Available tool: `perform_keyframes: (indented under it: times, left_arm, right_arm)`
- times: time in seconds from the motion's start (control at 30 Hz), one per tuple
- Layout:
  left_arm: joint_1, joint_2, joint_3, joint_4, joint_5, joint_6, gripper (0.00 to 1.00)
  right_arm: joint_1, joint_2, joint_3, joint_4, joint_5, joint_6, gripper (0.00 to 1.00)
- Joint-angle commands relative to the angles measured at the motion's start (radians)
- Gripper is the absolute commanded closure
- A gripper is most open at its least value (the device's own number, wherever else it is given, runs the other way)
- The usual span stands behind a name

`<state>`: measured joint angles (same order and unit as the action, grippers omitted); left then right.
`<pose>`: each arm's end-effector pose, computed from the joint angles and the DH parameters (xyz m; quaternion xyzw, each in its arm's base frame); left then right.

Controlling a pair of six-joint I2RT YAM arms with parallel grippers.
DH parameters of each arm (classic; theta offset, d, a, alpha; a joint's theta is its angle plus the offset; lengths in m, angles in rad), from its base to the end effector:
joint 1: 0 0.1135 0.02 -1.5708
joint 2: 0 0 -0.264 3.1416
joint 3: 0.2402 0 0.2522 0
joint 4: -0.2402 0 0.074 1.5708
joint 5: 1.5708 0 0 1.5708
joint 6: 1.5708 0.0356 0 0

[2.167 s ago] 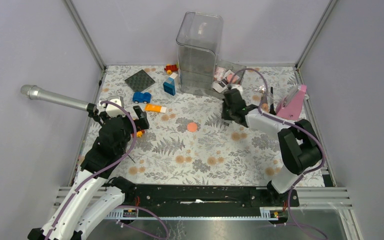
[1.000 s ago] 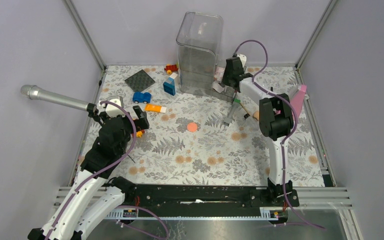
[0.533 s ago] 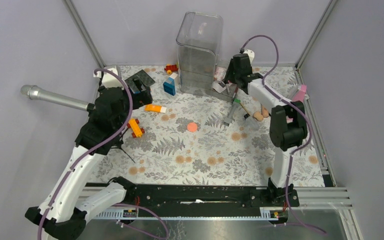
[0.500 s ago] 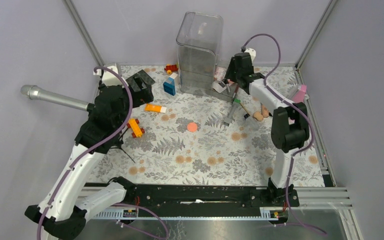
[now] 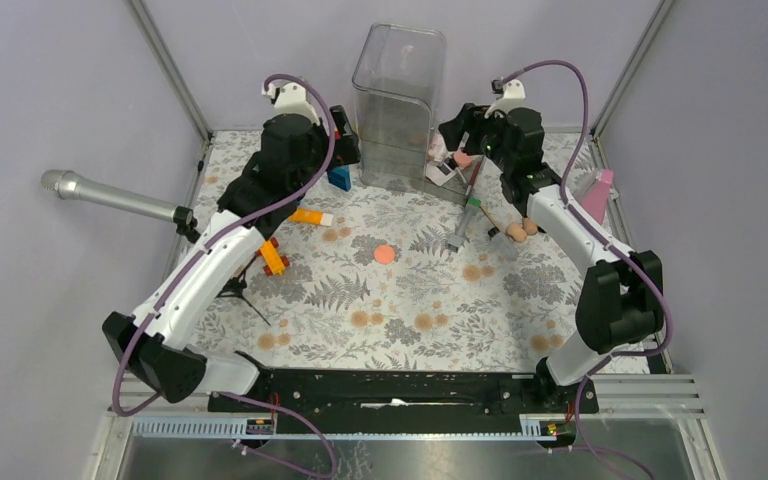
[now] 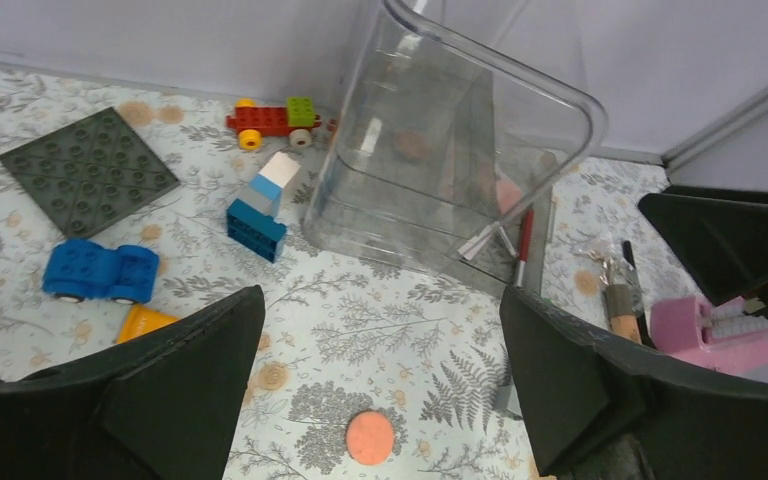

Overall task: Organize the makeup
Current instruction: Move the storage box to the center of the board.

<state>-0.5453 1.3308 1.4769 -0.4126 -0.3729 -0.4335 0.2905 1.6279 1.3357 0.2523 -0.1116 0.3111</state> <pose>0.2583 -0.1415 0.4367 -0.0687 0.7861 -0.1503 0.5956 0.3785 0.1173 0.3596 -0.0312 0.7203 0.2434 0.6488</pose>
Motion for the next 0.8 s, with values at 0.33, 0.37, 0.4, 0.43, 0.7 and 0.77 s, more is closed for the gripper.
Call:
perform_keyframes:
  times: [0.33, 0.37, 0.4, 0.43, 0.7, 0.77]
  left_arm:
    - [0.008, -0.230, -0.171, -0.038, 0.075, 0.195, 0.01]
    - [0.008, -0.253, -0.210, -0.027, 0.070, 0.200, 0.01]
    - [0.010, -0.280, -0.245, -0.017, 0.059, 0.200, 0.01]
    - [0.013, -0.307, -0.279, -0.006, 0.051, 0.192, 0.01]
    - [0.046, -0.495, -0.514, 0.123, 0.081, 0.160, 0.01]
    - [0.050, -0.494, -0.534, 0.121, 0.083, 0.159, 0.01]
  right_arm:
    - [-0.002, 0.028, 0.075, 0.259, -0.617, -0.668, 0.19]
    - [-0.004, 0.048, 0.112, 0.217, -0.648, -0.709, 0.19]
    - [-0.009, 0.073, 0.158, 0.168, -0.679, -0.739, 0.19]
    - [-0.016, 0.098, 0.198, 0.137, -0.710, -0.752, 0.19]
    - [-0.059, 0.297, 0.461, 0.110, -0.919, -0.709, 0.20]
    - [-0.061, 0.348, 0.521, 0.103, -0.956, -0.682, 0.22]
